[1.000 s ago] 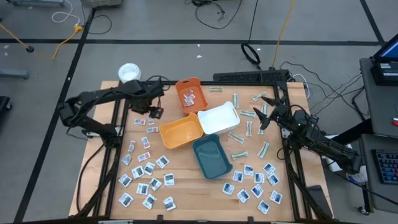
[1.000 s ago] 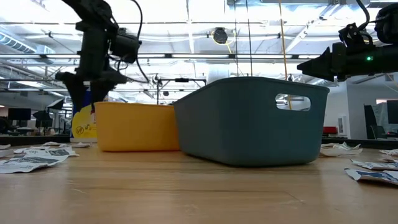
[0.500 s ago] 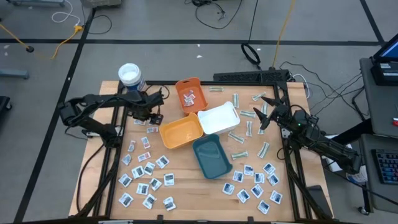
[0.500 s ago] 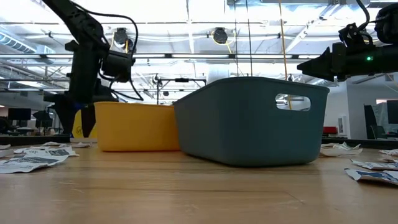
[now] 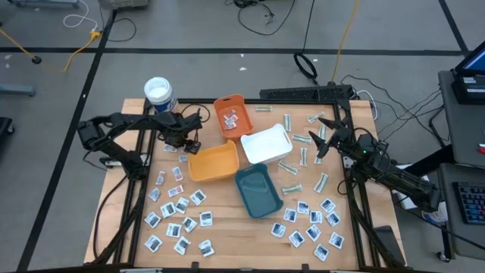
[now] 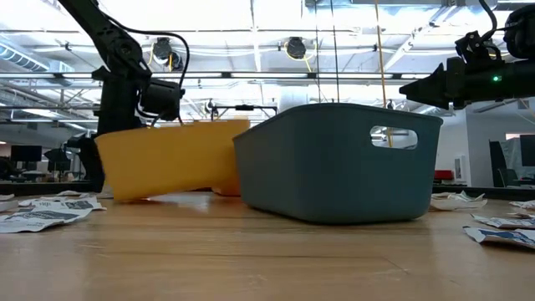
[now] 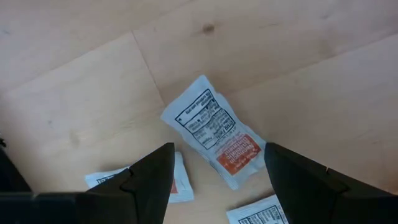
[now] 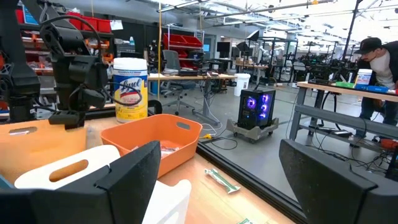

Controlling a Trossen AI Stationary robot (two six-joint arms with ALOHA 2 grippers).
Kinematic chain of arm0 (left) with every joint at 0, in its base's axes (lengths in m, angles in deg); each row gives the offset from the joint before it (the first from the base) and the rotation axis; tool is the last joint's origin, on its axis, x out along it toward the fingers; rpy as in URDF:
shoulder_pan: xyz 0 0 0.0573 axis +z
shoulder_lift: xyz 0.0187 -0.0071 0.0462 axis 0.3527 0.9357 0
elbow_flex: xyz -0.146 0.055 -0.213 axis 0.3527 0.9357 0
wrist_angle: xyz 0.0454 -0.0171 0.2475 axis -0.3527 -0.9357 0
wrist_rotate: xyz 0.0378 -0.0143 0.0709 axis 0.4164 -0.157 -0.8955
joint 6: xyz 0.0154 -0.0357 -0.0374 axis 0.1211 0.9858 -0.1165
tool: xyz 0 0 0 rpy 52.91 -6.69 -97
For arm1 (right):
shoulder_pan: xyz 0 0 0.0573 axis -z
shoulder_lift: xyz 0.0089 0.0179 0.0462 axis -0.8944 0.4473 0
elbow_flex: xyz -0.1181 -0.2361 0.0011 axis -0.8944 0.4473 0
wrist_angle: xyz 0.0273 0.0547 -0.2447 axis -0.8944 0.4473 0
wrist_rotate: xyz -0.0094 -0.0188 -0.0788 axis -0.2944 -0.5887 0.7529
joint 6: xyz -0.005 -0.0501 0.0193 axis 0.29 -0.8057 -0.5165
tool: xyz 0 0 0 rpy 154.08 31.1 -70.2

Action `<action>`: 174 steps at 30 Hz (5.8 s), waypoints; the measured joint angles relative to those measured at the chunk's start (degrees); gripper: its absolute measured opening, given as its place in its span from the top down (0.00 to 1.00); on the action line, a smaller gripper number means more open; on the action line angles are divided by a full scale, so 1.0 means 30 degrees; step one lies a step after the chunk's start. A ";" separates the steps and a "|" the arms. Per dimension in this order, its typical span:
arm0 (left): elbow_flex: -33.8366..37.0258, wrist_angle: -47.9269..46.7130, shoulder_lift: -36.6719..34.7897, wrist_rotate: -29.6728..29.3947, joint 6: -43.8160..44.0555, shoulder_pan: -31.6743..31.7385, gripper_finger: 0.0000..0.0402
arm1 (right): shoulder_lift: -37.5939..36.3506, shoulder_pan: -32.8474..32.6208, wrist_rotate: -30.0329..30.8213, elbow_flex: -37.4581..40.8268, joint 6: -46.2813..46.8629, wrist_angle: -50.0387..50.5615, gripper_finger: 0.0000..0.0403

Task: Pick & Place First Aid Supplies
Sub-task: Put the orange ointment pack into the orange bin, then adjust the yellow bin

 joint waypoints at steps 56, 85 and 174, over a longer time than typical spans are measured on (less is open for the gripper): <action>-1.7096 -1.0322 0.7615 0.1287 -0.8846 -0.0102 1.00 | 0.0000 0.0004 0.0000 0.0000 0.0002 0.0000 0.20; -2.4917 -1.0417 1.4338 0.1132 -1.1790 -0.1384 0.86 | 0.0001 0.0006 0.0000 0.0000 0.0002 0.0000 0.20; -0.2076 -0.1980 -0.2098 0.6647 -0.4935 -0.9668 0.29 | 0.0000 -0.0002 0.0000 0.0000 0.0002 0.0000 0.20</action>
